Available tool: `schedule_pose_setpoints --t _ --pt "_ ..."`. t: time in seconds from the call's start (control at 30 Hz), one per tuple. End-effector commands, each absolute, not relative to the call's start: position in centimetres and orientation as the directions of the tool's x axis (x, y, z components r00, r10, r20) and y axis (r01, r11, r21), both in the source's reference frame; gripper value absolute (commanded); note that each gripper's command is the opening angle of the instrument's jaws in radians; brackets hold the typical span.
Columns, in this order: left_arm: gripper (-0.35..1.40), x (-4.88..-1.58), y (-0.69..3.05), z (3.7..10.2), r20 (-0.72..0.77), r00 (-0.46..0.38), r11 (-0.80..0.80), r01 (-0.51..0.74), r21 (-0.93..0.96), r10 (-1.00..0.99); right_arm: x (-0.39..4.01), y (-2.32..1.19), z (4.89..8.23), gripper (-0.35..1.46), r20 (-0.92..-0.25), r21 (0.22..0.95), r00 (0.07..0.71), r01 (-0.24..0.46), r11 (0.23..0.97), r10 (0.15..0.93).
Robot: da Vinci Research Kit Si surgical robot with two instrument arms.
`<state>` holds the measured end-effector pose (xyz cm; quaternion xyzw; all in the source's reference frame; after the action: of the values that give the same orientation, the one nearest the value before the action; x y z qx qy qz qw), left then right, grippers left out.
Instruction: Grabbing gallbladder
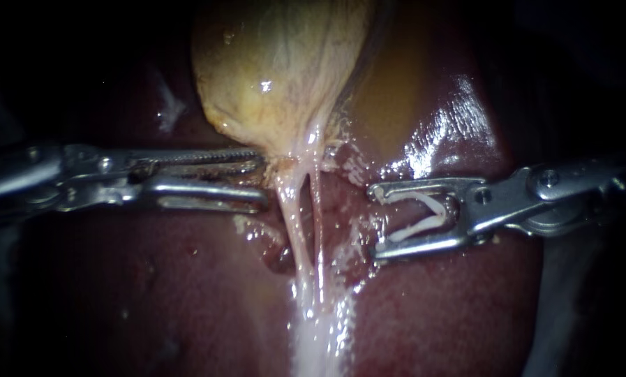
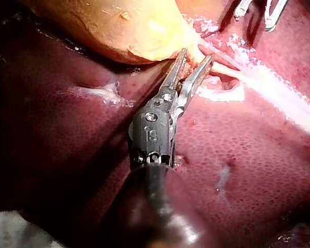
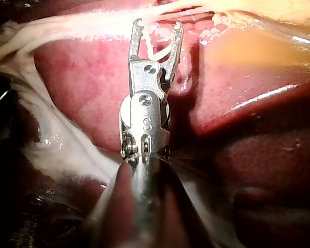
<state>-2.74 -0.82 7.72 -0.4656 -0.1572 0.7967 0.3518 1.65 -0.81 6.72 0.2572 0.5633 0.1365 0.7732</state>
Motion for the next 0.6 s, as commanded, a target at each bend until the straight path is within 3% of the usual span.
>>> schedule_pose_setpoints --t 0.03,0.6 --pt "0.31 -2.75 -0.81 7.73 -0.631 -0.32 -0.703 -0.416 -0.577 0.707 1.65 -0.82 6.72 0.38 -0.801 0.552 0.328 0.079 0.83 0.501" --pt "0.27 -2.82 -0.74 7.92 -0.633 -0.321 -0.706 -0.414 -0.575 0.704 1.67 -0.81 6.72 0.38 -0.8 0.552 0.328 0.077 0.83 0.502"
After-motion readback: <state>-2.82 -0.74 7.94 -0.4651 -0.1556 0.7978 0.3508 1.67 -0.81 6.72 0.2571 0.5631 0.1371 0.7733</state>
